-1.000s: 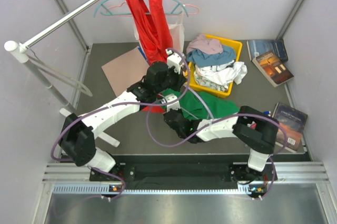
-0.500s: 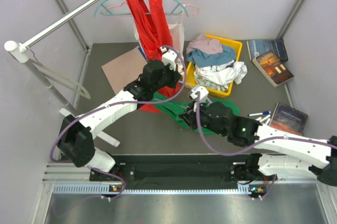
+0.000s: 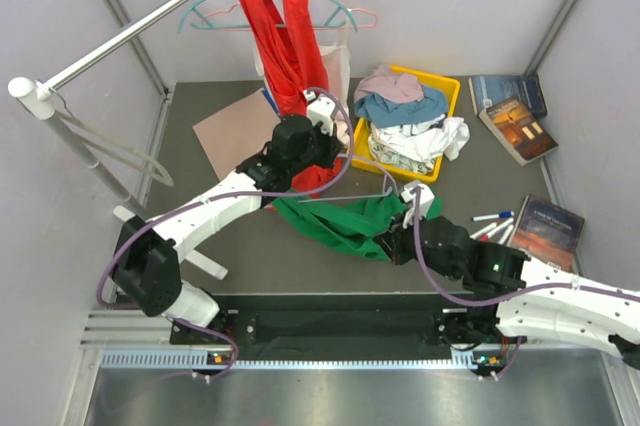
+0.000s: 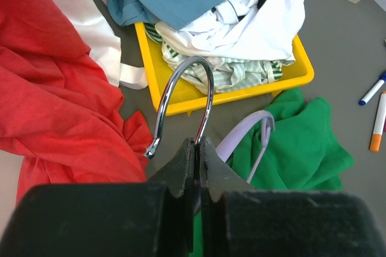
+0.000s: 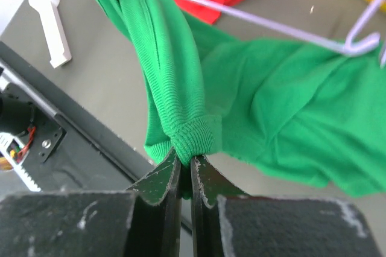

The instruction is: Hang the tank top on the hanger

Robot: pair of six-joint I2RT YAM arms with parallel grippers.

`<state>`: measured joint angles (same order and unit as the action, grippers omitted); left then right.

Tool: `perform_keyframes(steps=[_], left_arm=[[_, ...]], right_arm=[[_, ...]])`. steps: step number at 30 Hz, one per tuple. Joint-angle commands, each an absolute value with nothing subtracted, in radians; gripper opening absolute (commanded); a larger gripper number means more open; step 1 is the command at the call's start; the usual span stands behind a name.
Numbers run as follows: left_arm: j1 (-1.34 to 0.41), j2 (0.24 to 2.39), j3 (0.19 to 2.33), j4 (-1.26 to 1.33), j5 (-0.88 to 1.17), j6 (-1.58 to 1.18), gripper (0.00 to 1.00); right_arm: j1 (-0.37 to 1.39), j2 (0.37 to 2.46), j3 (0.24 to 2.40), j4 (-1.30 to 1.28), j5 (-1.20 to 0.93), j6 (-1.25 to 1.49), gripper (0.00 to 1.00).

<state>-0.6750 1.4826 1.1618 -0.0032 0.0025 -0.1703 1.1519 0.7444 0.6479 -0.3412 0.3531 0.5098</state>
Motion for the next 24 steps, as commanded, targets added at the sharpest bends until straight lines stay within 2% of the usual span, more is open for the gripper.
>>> perform_keyframes(steps=[1, 5, 10, 18, 24], left_arm=[[-0.663, 1.476, 1.158, 0.049, -0.057, -0.144, 0.0], [-0.663, 1.459, 1.155, 0.052, -0.064, -0.141, 0.0], [-0.664, 1.422, 1.141, 0.083, 0.052, -0.15, 0.0], [-0.663, 1.335, 1.089, 0.175, 0.215, -0.138, 0.0], [-0.663, 1.276, 1.072, 0.216, 0.342, -0.146, 0.0]], right_arm=[[1.157, 0.647, 0.586, -0.345, 0.336, 0.612, 0.06], [1.147, 0.614, 0.542, -0.367, 0.356, 0.67, 0.05], [1.069, 0.646, 0.477, -0.25, 0.304, 0.652, 0.02], [0.767, 0.768, 0.399, 0.062, -0.027, 0.618, 0.0], [0.534, 0.842, 0.373, 0.205, -0.264, 0.629, 0.01]])
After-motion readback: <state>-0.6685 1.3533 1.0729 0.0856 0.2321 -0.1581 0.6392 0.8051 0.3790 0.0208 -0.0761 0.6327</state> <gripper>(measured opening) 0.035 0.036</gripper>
